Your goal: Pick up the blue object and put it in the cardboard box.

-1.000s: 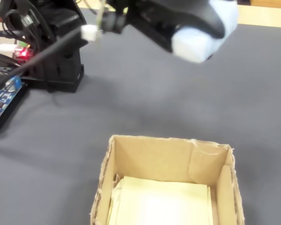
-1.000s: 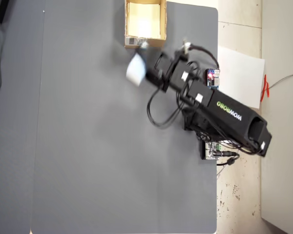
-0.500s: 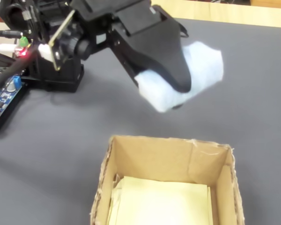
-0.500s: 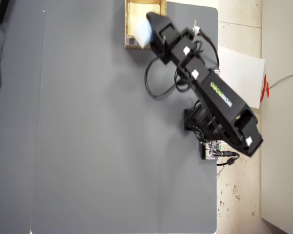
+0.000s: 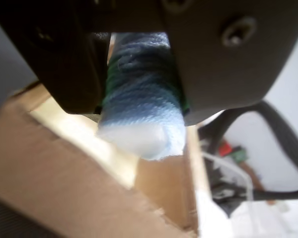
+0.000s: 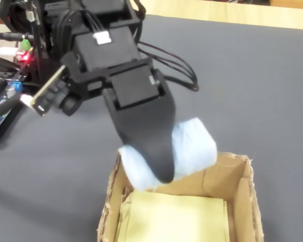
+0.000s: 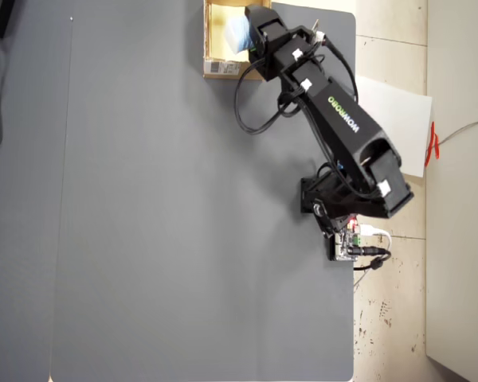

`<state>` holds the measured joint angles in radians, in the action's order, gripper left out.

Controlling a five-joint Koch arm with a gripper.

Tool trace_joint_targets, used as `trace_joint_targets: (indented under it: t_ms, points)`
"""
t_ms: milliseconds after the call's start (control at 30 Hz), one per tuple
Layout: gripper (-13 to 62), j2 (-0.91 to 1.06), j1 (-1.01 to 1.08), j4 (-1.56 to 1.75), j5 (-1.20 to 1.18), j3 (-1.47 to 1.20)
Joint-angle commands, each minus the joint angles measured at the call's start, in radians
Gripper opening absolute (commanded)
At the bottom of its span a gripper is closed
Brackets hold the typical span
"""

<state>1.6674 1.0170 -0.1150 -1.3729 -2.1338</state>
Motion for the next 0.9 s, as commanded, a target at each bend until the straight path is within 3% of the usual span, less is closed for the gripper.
trace_joint_targets:
  t_ms: [0,200,500,867]
  points:
    - [19.4,0.015,0.006,0.006,-0.020,0.094]
    - [28.8,0.015,-0.006,-0.009,-0.049,0.107]
    - [30.1,0.064,-0.060,0.005,-0.075,0.117]
    - [33.9,0.299,-0.371,0.084,-0.282,-0.052]
